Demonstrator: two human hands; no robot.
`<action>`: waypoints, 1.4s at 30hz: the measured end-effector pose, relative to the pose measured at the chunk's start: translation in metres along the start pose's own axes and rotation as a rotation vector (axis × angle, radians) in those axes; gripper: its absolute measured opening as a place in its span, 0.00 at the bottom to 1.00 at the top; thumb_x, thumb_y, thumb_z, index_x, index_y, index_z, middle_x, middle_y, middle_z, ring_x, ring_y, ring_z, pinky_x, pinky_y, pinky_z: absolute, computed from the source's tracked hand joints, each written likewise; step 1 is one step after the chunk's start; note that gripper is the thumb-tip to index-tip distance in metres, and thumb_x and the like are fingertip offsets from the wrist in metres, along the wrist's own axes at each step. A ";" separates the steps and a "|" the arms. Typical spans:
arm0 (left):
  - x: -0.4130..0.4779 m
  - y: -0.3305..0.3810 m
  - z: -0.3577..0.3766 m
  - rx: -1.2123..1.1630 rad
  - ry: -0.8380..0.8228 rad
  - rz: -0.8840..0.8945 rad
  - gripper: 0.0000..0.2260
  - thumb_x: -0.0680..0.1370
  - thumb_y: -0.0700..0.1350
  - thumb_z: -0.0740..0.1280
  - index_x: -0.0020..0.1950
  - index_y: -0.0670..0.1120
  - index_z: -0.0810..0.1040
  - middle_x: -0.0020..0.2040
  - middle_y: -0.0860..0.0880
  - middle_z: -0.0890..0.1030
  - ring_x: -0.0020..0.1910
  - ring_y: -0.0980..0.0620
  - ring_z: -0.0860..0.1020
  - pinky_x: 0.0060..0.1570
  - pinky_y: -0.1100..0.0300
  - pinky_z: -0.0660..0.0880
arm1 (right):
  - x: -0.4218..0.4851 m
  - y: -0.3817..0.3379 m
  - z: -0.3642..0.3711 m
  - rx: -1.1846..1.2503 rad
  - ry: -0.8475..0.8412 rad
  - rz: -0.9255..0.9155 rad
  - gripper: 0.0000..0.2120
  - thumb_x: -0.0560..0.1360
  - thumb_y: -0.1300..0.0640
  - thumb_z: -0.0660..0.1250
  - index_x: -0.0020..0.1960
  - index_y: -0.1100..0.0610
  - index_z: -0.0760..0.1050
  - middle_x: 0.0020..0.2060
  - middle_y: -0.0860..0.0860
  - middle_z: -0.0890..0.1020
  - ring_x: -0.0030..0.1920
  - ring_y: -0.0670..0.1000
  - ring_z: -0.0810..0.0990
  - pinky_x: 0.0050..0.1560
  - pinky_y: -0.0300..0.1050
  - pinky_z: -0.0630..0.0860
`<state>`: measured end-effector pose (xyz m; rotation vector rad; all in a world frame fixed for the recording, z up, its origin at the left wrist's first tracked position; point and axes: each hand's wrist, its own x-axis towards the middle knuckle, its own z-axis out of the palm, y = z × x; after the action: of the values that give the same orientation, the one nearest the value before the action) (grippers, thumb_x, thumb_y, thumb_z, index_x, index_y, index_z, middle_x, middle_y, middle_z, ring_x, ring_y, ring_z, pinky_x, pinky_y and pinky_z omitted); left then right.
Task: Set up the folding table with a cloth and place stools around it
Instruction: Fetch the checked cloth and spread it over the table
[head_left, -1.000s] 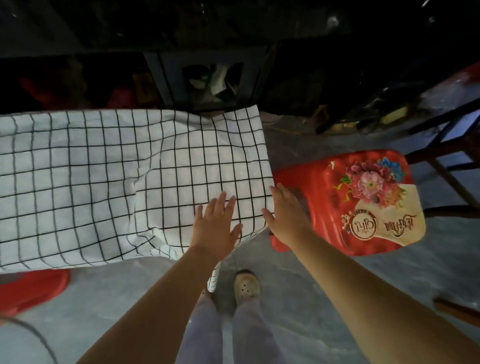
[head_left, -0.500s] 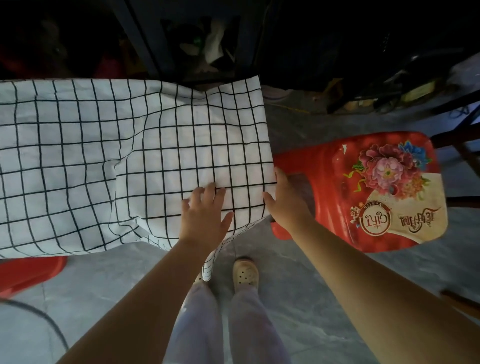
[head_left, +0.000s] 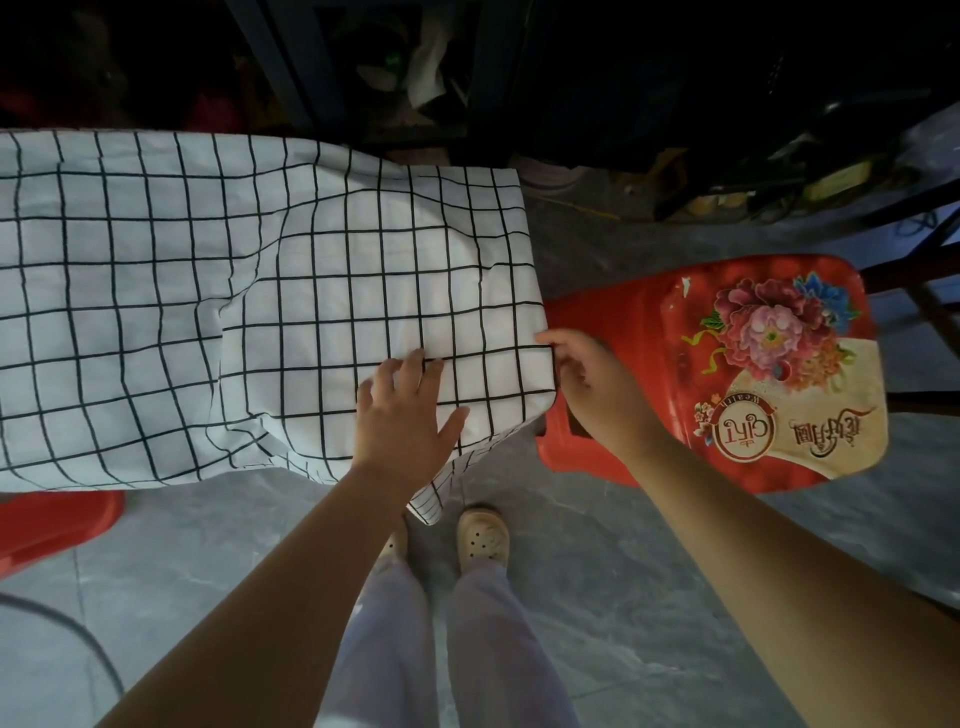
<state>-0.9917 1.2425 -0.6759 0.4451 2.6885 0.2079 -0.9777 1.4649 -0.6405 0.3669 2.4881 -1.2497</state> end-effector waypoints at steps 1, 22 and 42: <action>-0.002 0.002 -0.002 0.000 -0.012 -0.006 0.32 0.75 0.64 0.48 0.73 0.46 0.64 0.72 0.44 0.65 0.69 0.40 0.64 0.66 0.40 0.64 | 0.000 0.000 -0.001 -0.030 0.000 -0.025 0.20 0.77 0.66 0.58 0.64 0.48 0.73 0.51 0.46 0.79 0.49 0.40 0.77 0.50 0.32 0.73; -0.021 0.108 -0.020 -0.660 0.524 -0.451 0.20 0.70 0.53 0.70 0.57 0.44 0.71 0.53 0.47 0.74 0.52 0.47 0.72 0.49 0.58 0.65 | 0.015 -0.048 -0.010 -0.501 0.020 -0.743 0.02 0.72 0.58 0.70 0.44 0.56 0.81 0.51 0.52 0.79 0.55 0.52 0.74 0.54 0.44 0.72; -0.071 0.027 -0.064 -0.674 0.540 -0.295 0.11 0.72 0.47 0.61 0.47 0.46 0.80 0.43 0.51 0.80 0.43 0.49 0.75 0.40 0.58 0.71 | 0.017 -0.074 0.012 -0.511 0.024 -0.712 0.14 0.70 0.62 0.70 0.55 0.58 0.77 0.54 0.53 0.78 0.56 0.54 0.75 0.57 0.49 0.72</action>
<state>-0.9494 1.2392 -0.5861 -0.2508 2.8905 1.2397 -1.0188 1.4137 -0.6005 -0.6833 2.9339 -0.7349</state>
